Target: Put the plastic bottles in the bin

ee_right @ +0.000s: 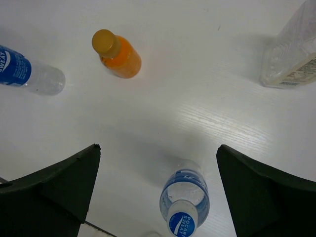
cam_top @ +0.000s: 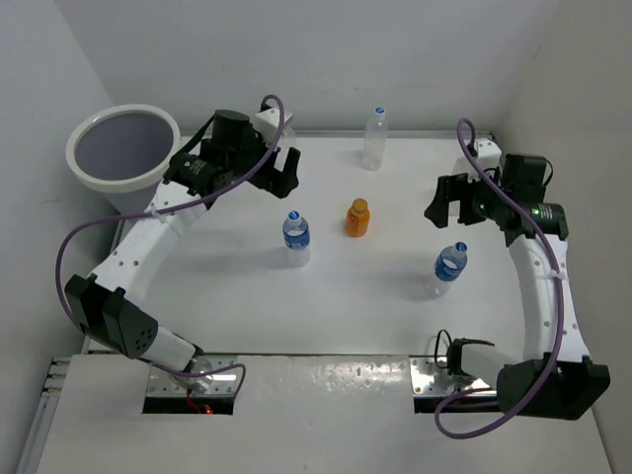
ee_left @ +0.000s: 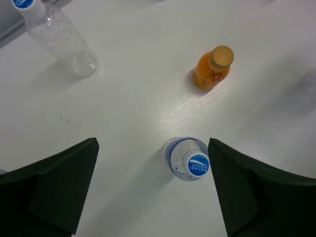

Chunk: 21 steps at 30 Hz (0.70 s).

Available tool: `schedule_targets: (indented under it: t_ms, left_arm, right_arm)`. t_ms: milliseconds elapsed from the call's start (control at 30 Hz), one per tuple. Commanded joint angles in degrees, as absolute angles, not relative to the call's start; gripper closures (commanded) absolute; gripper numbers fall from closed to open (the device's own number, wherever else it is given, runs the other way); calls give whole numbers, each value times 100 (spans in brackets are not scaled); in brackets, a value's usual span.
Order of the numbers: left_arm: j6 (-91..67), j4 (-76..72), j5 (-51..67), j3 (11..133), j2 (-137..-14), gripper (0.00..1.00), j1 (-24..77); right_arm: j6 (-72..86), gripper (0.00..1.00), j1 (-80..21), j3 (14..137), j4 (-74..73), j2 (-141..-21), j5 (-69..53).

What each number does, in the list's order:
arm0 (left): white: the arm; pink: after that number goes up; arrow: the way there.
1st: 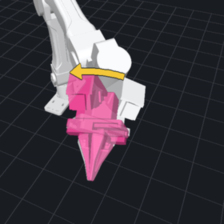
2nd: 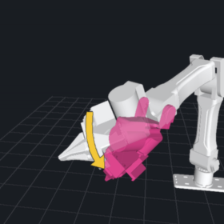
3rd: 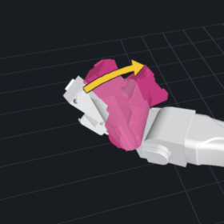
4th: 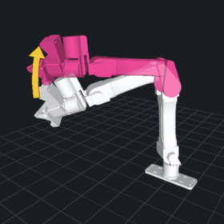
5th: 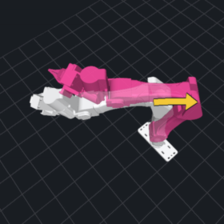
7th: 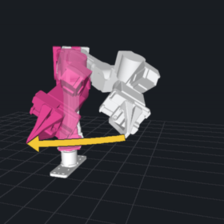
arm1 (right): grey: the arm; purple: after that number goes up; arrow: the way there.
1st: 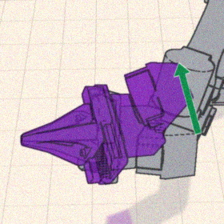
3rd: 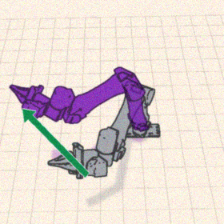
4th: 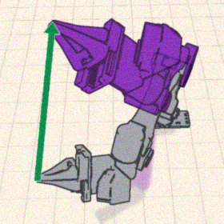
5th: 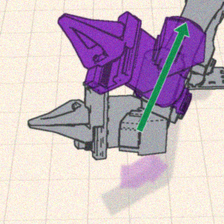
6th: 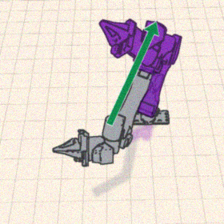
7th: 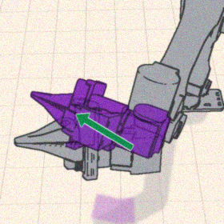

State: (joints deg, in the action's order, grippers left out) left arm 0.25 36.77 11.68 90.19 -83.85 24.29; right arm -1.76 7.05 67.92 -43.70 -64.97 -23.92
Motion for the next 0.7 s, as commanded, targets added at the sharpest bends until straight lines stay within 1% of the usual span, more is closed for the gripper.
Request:
schedule_targets:
  t_ms: [0, 100, 200, 300, 500, 667]
  left_arm:
    - [167, 3524, 1389, 8991, -8165, 0, 2461]
    - [167, 3524, 1389, 8991, -8165, 0, 2408]
    - [167, 3524, 1678, 8991, -8218, 0, 2355]
    - [167, 3524, 1845, 9043, -8279, 0, 2355]
    - [220, 3577, 1959, 9097, -8332, 0, 2355]
    - [272, 3577, 2021, 9149, -8437, 0, 2355]
  right_arm:
    - [-377, 0, 738, 6706, -4245, -6355, -2215]
    - [-448, 0, 730, 6390, -4245, -6205, -2066]
    - [-448, 0, 738, 5925, -4070, -5968, -2013]
    - [-501, 0, 738, 5170, -3745, -5652, -2065]
    - [-703, 0, 729, 4107, -3174, -5011, -2189]
    - [-764, 0, 729, 3437, -2620, -4720, -1653]
